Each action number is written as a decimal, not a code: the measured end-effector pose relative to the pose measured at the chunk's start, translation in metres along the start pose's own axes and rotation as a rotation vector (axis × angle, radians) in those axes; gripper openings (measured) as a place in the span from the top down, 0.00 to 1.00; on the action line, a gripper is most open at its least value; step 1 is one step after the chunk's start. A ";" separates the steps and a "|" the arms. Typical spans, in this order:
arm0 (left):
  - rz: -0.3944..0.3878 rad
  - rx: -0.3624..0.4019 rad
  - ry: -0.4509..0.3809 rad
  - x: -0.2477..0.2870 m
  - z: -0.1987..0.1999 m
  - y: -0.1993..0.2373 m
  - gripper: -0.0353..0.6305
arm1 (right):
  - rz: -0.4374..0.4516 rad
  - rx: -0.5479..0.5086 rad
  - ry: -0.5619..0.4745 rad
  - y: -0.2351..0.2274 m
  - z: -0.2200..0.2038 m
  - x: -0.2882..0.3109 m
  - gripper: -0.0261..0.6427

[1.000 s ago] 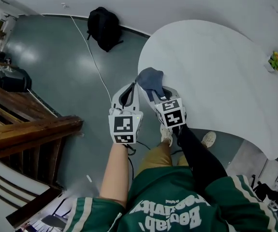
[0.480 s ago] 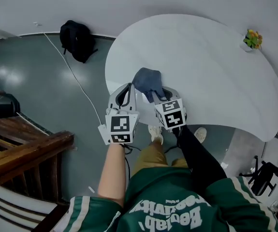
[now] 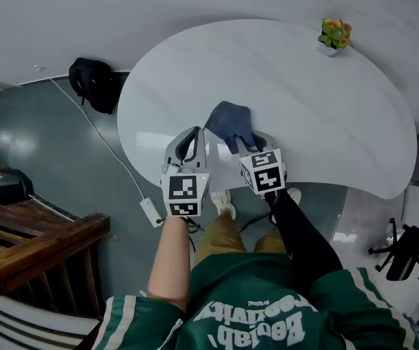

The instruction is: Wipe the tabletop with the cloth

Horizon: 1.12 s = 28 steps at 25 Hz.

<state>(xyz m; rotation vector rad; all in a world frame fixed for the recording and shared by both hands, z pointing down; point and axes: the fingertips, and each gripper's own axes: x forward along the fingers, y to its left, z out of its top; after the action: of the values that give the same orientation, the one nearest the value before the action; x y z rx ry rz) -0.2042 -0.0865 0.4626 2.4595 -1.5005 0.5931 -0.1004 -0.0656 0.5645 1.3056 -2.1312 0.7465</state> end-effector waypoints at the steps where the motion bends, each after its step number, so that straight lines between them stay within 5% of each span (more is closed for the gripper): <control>1: -0.008 0.004 -0.001 0.004 0.004 -0.014 0.95 | -0.009 0.007 -0.001 -0.013 -0.004 -0.008 0.82; 15: -0.171 0.092 -0.001 0.093 0.044 -0.226 0.95 | -0.165 0.122 -0.021 -0.224 -0.068 -0.127 0.82; 28: -0.402 0.179 -0.026 0.157 0.077 -0.437 0.95 | -0.397 0.280 -0.043 -0.401 -0.151 -0.259 0.82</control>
<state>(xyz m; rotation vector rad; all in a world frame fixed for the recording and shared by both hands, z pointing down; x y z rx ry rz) 0.2638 -0.0386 0.4779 2.8038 -0.9493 0.6375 0.3877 0.0456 0.5670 1.8352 -1.7574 0.8686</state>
